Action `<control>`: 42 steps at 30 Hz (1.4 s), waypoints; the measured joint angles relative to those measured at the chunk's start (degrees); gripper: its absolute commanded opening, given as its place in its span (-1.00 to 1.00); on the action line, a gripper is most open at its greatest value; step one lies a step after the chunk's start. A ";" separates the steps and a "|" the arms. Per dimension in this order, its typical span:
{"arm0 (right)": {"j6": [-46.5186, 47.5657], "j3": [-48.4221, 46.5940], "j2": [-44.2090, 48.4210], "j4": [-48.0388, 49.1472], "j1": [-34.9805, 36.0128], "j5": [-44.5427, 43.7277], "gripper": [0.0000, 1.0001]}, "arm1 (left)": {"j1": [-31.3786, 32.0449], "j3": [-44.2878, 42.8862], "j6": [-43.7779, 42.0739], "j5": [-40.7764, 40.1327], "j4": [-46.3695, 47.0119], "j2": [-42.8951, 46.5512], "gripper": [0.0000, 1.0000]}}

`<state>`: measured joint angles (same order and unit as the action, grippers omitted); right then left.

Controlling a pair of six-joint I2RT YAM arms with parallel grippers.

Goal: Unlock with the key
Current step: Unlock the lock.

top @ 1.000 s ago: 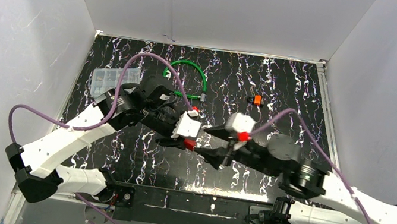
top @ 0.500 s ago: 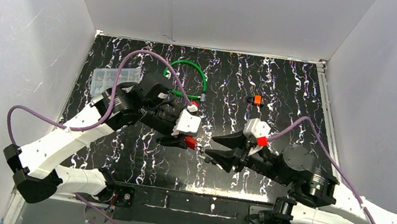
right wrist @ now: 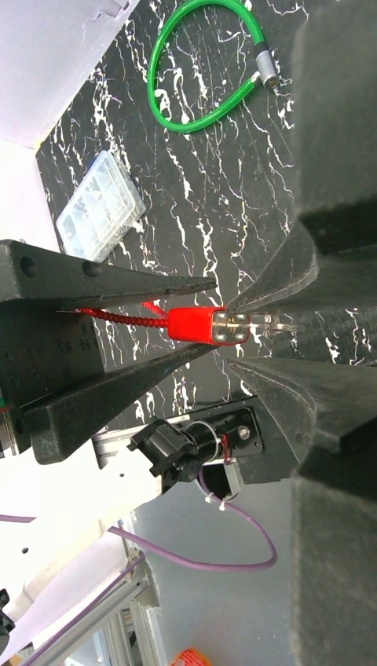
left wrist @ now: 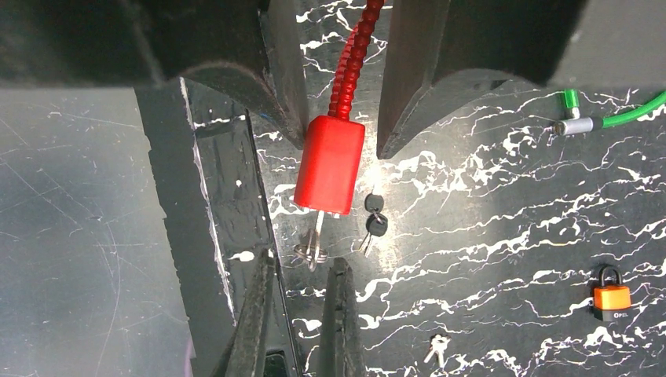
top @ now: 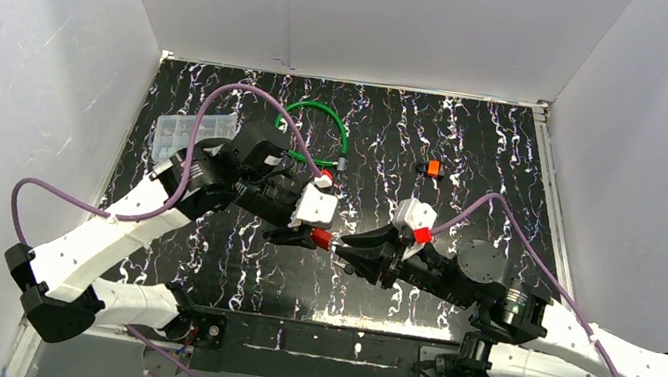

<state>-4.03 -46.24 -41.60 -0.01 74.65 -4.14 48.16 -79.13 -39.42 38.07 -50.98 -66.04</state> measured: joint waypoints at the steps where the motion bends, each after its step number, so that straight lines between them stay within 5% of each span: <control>1: -0.11 0.00 -0.11 0.07 0.00 0.10 -0.23 | 0.00 0.00 0.00 0.00 0.00 0.00 -1.00; 17: -1.40 0.42 0.18 0.13 0.00 0.17 -0.58 | 0.00 -0.63 -0.63 -0.84 -0.03 0.22 -1.00; 23: -1.73 0.42 -0.12 0.10 0.00 -0.03 -0.13 | 0.00 -0.66 -0.63 -1.34 0.01 0.22 -1.00; 26: -1.75 0.43 -0.12 -0.08 0.00 -1.07 -0.12 | 0.00 -0.88 -0.63 -1.43 0.05 0.22 -1.00; 42: -1.89 1.17 -0.59 0.35 0.00 -2.51 -0.79 | 0.00 -1.29 -0.61 -1.49 0.07 0.22 -1.00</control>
<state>-5.92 -45.07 -42.19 0.35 74.65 -6.65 48.16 -80.42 -40.03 36.58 -50.91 -65.82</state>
